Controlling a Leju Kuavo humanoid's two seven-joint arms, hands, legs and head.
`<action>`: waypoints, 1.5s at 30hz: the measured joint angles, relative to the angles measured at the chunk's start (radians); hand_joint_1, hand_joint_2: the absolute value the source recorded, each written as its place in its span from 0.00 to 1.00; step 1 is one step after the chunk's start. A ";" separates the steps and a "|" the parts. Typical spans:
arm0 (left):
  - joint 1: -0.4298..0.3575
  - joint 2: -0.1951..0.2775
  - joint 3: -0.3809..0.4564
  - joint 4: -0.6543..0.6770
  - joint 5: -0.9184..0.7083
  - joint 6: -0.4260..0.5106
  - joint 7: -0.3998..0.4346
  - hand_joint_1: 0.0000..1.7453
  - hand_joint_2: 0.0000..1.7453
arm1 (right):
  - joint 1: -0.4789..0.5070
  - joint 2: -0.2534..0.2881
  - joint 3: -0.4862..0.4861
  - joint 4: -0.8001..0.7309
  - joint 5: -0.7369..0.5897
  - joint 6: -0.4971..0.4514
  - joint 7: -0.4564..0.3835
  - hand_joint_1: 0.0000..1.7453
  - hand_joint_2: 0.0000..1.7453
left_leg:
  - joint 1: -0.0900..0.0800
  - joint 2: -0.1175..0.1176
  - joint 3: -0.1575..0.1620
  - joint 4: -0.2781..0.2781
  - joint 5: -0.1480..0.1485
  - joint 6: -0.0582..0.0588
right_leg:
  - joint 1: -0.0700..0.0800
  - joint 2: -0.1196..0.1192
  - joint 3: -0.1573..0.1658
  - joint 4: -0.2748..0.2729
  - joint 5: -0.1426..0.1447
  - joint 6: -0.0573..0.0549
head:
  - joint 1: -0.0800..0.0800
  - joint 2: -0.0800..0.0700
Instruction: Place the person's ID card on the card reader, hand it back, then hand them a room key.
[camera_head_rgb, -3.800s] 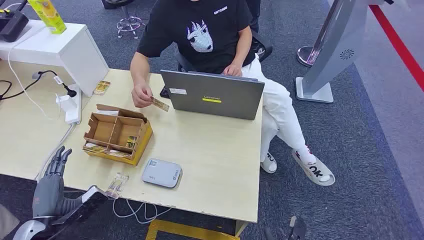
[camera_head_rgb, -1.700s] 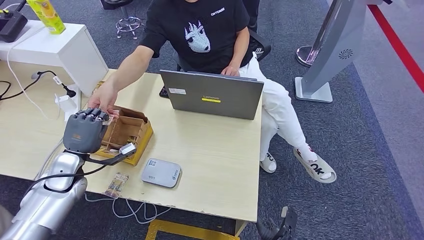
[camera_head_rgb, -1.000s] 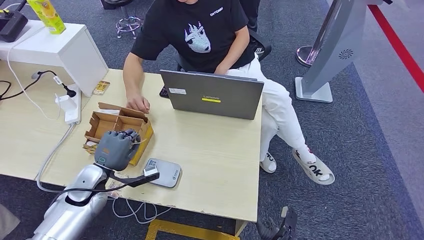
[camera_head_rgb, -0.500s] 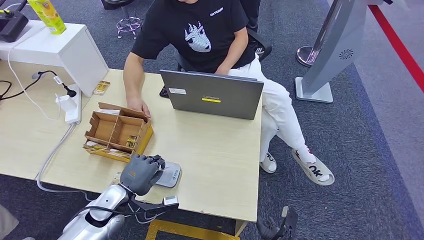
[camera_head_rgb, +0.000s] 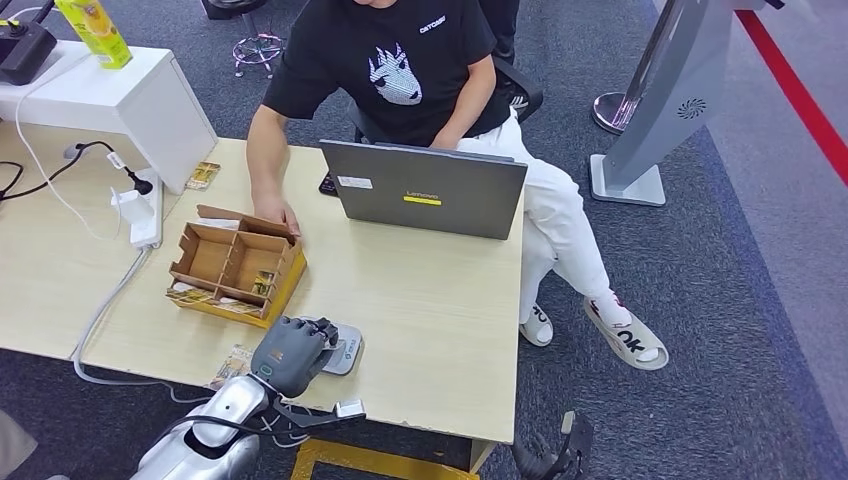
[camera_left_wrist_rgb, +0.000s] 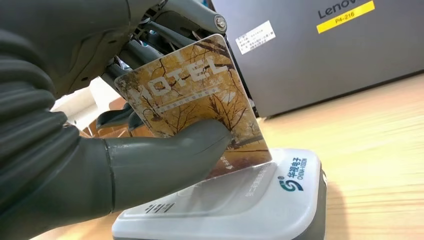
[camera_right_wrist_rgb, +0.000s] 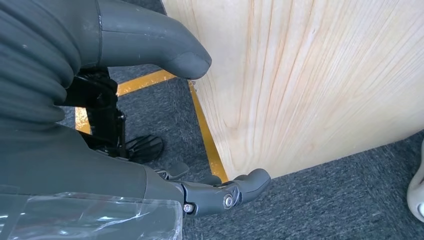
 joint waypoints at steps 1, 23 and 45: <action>0.000 -0.001 0.000 0.003 -0.002 0.014 0.009 1.00 1.00 | 0.000 0.000 0.001 0.000 -0.002 0.000 0.000 0.00 1.00 | 0.000 0.000 0.000 0.000 0.000 0.000 | 0.000 0.000 0.000 0.000 0.000 0.000 | 0.000 0.000; -0.103 0.059 0.115 -0.071 0.036 0.092 0.051 1.00 1.00 | 0.005 0.000 0.011 0.000 -0.014 0.000 -0.002 0.00 1.00 | 0.001 0.000 0.000 0.000 0.001 0.000 | 0.000 0.000 0.000 0.001 0.000 0.000 | 0.000 0.000; -0.159 0.128 0.280 -0.018 0.046 0.112 0.023 0.10 1.00 | 0.007 0.000 0.029 0.000 -0.029 0.000 -0.003 0.00 1.00 | 0.001 0.000 -0.001 0.000 0.001 0.000 | 0.000 0.000 -0.001 0.001 0.000 0.000 | 0.000 0.000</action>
